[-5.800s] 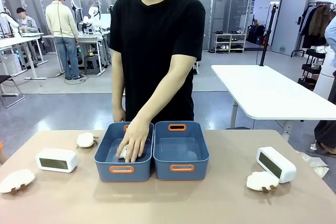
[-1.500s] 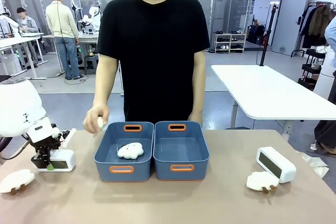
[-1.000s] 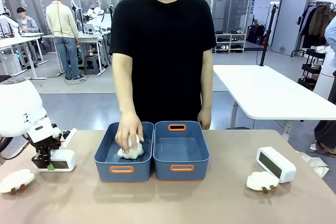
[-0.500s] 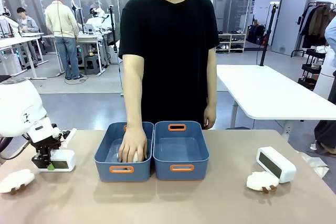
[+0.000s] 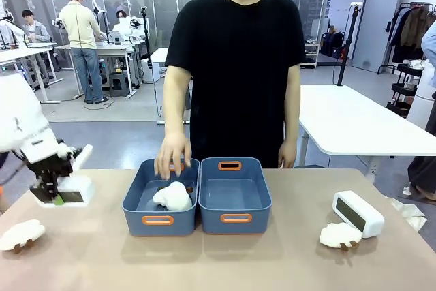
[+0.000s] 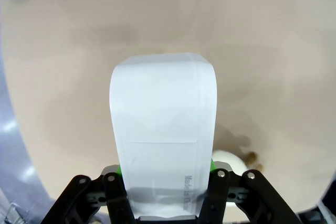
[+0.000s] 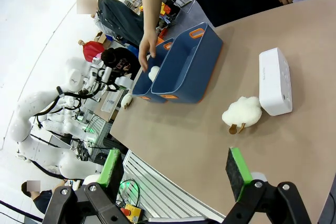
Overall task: Sort the digital clocks into the basket.
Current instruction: Pick up the Digital clock from the table and place it into the empty Plastic storage basket.
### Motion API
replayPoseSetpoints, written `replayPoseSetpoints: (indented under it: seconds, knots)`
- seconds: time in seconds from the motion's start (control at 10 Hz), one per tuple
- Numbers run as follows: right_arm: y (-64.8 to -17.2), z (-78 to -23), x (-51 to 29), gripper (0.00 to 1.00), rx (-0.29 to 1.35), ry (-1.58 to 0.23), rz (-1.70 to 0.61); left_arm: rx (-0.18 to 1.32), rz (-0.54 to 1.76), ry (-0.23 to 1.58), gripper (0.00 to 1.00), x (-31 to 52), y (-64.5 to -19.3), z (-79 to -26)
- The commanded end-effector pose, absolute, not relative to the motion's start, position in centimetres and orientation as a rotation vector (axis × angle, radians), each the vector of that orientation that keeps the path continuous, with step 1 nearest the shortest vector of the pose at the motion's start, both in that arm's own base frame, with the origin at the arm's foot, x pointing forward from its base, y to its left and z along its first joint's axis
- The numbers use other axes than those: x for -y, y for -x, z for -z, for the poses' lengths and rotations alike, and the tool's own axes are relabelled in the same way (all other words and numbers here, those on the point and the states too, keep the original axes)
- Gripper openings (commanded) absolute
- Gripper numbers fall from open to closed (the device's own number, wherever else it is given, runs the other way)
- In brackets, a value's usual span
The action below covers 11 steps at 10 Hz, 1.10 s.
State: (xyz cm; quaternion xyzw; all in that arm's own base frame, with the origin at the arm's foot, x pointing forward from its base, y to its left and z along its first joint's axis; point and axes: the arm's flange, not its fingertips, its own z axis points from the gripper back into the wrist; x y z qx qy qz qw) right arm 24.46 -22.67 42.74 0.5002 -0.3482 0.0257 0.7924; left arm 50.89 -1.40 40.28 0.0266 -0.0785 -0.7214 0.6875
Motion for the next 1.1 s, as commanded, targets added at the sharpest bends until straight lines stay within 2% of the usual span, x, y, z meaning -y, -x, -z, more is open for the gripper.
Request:
replayPoseSetpoints:
  seconds: [0.0, 0.1, 0.3, 0.4, 0.6, 0.8, 0.9, 1.0]
  knots:
    - [-24.5, -42.8, 22.9, 1.00, 0.772, -1.076, -0.071, 0.251, 1.649, 0.007, 0.52, 1.5, -49.3, -43.9]
    - [-24.5, -42.8, 22.9, 1.00, 0.772, -1.076, -0.071, 0.286, 1.657, 0.031, 0.52, 2.7, -49.5, -45.1]
    - [-24.5, -42.8, 22.9, 1.00, 0.772, -1.076, -0.071, 0.254, 1.671, 0.028, 0.52, 6.0, -50.0, -47.5]
    - [-24.5, -42.8, 22.9, 1.00, 0.772, -1.076, -0.071, 0.317, 1.644, 0.133, 0.52, 8.0, -49.9, -49.1]
    - [-24.5, -42.8, 22.9, 1.00, 0.772, -1.076, -0.071, 0.394, 1.633, 0.166, 0.52, 17.9, -51.1, -52.2]
    - [-24.5, -42.8, 22.9, 1.00, 0.772, -1.076, -0.071, 0.372, 1.790, 0.176, 0.52, 29.2, -54.2, -53.4]
    - [-24.5, -42.8, 22.9, 1.00, 0.772, -1.076, -0.071, 0.416, 1.769, 0.167, 0.52, 33.5, -55.9, -53.2]
    - [-24.5, -42.8, 22.9, 1.00, 0.772, -1.076, -0.071, 0.396, 1.779, 0.136, 0.52, 37.3, -56.9, -51.7]
